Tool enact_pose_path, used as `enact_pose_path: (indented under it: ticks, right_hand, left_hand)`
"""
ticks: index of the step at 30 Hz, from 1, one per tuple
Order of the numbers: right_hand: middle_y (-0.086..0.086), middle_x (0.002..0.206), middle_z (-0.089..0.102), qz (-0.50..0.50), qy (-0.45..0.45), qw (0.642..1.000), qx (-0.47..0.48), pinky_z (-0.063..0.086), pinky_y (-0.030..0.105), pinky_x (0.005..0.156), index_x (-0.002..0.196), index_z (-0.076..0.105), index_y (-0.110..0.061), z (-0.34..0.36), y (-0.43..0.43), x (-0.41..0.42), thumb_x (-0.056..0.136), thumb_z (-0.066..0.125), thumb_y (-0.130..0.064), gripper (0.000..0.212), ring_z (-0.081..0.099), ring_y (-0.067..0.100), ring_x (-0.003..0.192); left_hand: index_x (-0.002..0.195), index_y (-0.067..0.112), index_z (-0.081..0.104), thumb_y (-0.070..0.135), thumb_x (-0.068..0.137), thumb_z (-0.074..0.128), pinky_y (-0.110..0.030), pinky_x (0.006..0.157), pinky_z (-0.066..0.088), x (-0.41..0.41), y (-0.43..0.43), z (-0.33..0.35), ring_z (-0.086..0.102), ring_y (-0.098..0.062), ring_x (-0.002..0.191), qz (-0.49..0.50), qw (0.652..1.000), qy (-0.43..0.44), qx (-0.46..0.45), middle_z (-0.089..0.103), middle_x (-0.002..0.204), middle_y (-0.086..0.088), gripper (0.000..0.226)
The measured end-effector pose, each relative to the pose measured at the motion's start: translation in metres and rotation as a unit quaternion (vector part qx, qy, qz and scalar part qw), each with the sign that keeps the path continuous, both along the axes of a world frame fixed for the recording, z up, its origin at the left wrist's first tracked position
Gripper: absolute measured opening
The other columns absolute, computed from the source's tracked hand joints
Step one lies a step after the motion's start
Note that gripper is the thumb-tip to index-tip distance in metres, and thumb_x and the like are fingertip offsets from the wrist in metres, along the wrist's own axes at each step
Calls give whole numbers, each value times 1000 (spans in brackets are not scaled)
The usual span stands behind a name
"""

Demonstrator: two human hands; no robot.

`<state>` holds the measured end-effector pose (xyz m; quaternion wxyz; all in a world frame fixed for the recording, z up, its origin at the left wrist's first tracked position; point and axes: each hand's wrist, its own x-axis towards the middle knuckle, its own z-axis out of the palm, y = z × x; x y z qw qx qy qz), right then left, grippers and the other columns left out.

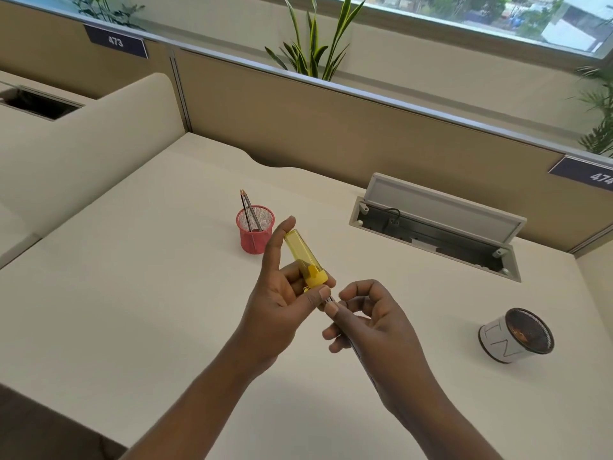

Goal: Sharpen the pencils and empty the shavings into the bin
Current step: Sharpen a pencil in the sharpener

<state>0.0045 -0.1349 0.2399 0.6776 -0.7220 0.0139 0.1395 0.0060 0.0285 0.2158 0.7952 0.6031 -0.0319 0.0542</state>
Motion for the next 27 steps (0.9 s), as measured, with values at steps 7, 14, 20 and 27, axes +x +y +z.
enact_pose_path:
  ticks: [7, 14, 20, 27]
  right_hand:
    - [-19, 92, 68, 19, -177, 959, -221, 53, 26, 51, 97, 58, -43, -12, -8, -16, 94, 72, -26, 22, 63, 14, 59]
    - [-17, 68, 58, -52, -249, 938, -237, 30, 12, 48, 85, 59, -24, -26, 2, -21, 96, 69, -9, 20, 44, 12, 52]
    - [-2, 67, 64, 3, -15, 999, -32, 29, 17, 42, 80, 61, -12, -16, -6, 0, 98, 67, -10, 19, 36, 9, 46]
    - [-3, 74, 69, 30, -12, 994, -101, 34, 21, 41, 89, 65, -17, -24, -9, 8, 97, 70, -22, 11, 41, 15, 44]
  left_hand:
    - [155, 43, 27, 1, 87, 72, -33, 84, 62, 3, 2, -2, 76, -24, 102, 38, 999, 6, -3, 79, 102, -2, 92]
    - [145, 55, 35, 9, 87, 71, -42, 96, 60, 6, -2, -9, 78, -33, 101, 25, 999, 23, -30, 79, 112, -10, 82]
    - [153, 39, 31, 6, 89, 68, -40, 91, 60, 16, 8, -21, 76, -37, 102, -29, 996, 53, -63, 78, 108, -19, 80]
    - [149, 39, 37, 14, 82, 79, -38, 86, 62, 18, 9, -26, 77, -36, 101, -11, 996, 73, -52, 76, 109, -24, 83]
